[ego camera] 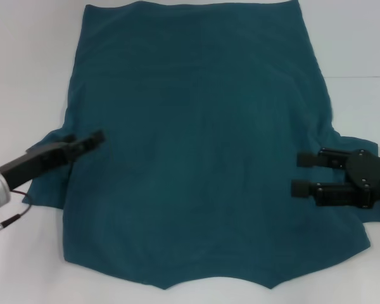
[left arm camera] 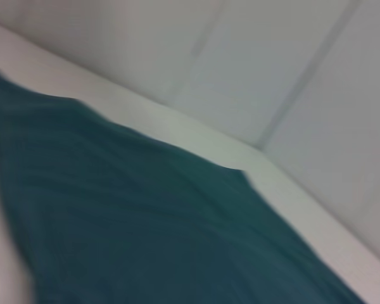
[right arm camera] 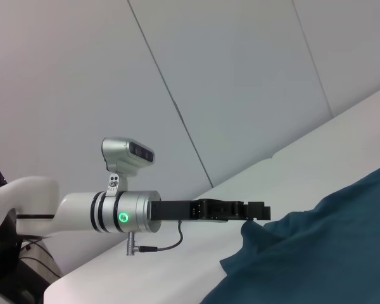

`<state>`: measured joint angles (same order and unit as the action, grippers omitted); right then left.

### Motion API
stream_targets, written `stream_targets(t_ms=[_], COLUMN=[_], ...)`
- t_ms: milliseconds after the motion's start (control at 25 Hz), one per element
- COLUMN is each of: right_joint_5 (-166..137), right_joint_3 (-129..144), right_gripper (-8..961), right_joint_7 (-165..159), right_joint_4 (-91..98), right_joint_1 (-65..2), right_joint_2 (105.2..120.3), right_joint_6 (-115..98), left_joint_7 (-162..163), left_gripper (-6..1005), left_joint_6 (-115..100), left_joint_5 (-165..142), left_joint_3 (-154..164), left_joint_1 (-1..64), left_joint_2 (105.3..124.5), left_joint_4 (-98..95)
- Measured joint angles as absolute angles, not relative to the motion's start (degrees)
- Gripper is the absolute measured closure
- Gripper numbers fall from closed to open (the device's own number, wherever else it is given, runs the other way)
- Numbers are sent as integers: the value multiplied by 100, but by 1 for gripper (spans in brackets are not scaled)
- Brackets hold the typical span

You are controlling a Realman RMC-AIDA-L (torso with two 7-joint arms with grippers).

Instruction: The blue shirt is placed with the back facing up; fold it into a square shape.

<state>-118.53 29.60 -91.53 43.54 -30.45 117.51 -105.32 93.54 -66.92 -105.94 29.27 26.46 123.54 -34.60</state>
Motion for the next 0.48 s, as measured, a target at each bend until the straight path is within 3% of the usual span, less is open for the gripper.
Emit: stream_targets(t_ms=[480], right_joint_5=[-11853], right_joint_3=[2962], right_gripper=[47], right_joint_7=[-9215], right_joint_4=[4315], right_joint_1=[-3039], right_joint_2=[11786], right_joint_6=[-10405], left_joint_7=[9382], left_gripper=[124], left_joint_6=[-5554], left_joint_5=[-10592], left_joint_3=[2625], left_joint_1=[2439], left_joint_2=[12360], left_joint_4=[-3505])
